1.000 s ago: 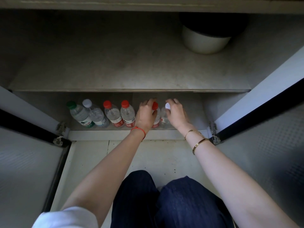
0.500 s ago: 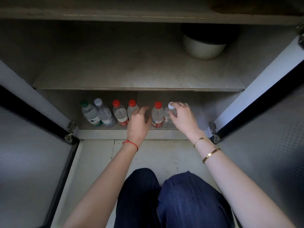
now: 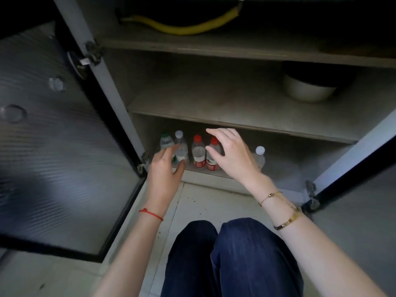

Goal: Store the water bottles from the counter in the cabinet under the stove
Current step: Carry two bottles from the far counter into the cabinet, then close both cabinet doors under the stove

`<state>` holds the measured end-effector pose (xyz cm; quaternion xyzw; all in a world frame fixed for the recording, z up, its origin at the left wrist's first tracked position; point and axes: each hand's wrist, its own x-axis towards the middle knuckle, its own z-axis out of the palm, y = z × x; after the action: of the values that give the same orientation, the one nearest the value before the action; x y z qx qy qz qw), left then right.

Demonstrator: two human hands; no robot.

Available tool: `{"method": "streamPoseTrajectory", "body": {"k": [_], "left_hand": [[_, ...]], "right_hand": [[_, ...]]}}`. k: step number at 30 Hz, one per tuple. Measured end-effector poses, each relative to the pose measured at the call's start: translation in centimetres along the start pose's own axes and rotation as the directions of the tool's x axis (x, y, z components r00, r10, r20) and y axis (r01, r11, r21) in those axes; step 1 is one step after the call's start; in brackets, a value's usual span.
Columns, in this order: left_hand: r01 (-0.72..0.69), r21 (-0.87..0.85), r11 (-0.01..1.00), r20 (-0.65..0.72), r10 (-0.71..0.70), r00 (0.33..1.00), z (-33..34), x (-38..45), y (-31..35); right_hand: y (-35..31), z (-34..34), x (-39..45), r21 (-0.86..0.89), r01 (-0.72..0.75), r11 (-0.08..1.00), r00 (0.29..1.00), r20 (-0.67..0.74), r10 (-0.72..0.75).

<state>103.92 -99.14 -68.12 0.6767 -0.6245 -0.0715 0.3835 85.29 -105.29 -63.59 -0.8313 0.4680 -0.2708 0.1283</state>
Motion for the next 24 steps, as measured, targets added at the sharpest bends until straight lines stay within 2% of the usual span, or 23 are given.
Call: {"method": "streamPoseTrajectory", "body": {"k": [7,14,18,24], "left_hand": [[0.114,0.056,0.992,-0.153,-0.104,0.983,-7.1,-3.2,-1.0],[0.181,0.132,0.975,-0.304,-0.134,0.943,-14.8,-5.2,-0.4],[0.202,0.178,0.963,-0.453,-0.102,0.886,-20.1,-5.8,1.0],[0.271,0.225,0.936,-0.668,-0.054,0.742,-26.4,-6.9,1.8]], "right_hand": [[-8.1,0.6,1.7,0.093,0.223,0.97,0.975,-0.035,-0.221],[-16.0,0.4,4.1,0.193,0.445,0.874,0.895,-0.111,-0.431],[-21.7,-0.8,6.1,0.236,0.584,0.777,0.812,-0.195,-0.55],[-30.3,-2.4,8.4,0.224,0.761,0.609,0.648,-0.315,-0.693]]}}
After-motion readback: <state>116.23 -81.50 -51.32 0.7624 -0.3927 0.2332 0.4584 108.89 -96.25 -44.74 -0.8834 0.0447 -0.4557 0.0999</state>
